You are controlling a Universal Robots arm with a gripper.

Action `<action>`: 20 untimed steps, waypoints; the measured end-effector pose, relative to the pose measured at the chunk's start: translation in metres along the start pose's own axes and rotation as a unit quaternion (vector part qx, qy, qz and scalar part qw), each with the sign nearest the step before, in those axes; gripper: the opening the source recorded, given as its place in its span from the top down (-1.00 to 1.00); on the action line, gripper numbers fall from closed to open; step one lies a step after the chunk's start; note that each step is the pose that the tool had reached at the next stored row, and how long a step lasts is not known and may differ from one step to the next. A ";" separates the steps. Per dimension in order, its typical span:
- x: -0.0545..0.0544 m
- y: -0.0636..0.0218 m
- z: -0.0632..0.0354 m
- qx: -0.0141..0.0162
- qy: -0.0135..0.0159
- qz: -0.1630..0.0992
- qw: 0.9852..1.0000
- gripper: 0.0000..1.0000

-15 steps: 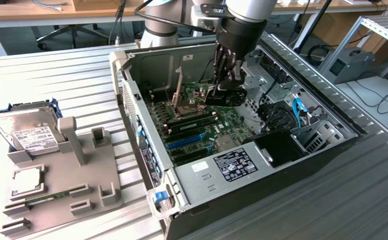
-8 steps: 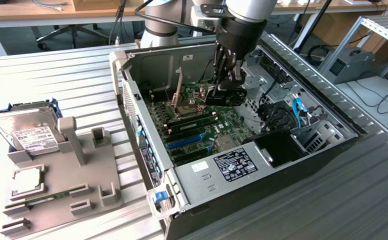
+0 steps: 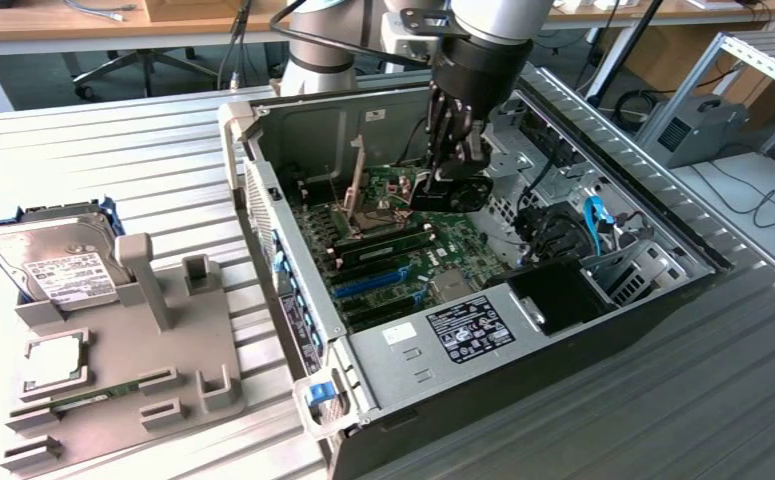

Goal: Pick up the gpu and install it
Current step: 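Insert the gpu into the slot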

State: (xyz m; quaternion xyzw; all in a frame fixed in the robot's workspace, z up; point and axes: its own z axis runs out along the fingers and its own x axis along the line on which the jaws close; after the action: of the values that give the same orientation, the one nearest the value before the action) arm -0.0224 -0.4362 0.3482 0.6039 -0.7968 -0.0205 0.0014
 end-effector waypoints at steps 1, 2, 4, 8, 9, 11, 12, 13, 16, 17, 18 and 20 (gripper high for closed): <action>0.000 0.0000 0.0000 0.000 0.000 -0.001 1.000 0.48; 0.000 0.0000 0.0000 0.000 0.000 -0.002 1.000 0.48; 0.000 0.0000 0.0000 0.000 0.000 -0.004 1.000 0.48; 0.000 0.0000 0.0001 0.000 0.000 -0.009 1.000 0.48; 0.000 0.0000 0.0001 0.000 0.000 -0.010 1.000 0.48; 0.000 0.0000 0.0001 0.000 0.000 -0.012 1.000 0.48; 0.000 0.0000 0.0001 0.000 0.000 -0.012 1.000 0.48; 0.000 0.0000 0.0001 0.000 0.000 -0.013 1.000 0.48; 0.000 0.0000 0.0001 0.000 0.001 -0.016 1.000 0.48; 0.000 0.0000 0.0001 0.000 0.001 -0.017 1.000 0.48; 0.000 0.0000 0.0002 0.000 0.001 -0.018 1.000 0.48; 0.000 0.0000 0.0002 0.000 0.001 -0.020 1.000 0.48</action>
State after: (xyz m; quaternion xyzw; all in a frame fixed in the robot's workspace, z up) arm -0.0224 -0.4362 0.3480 0.6196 -0.7846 -0.0205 0.0018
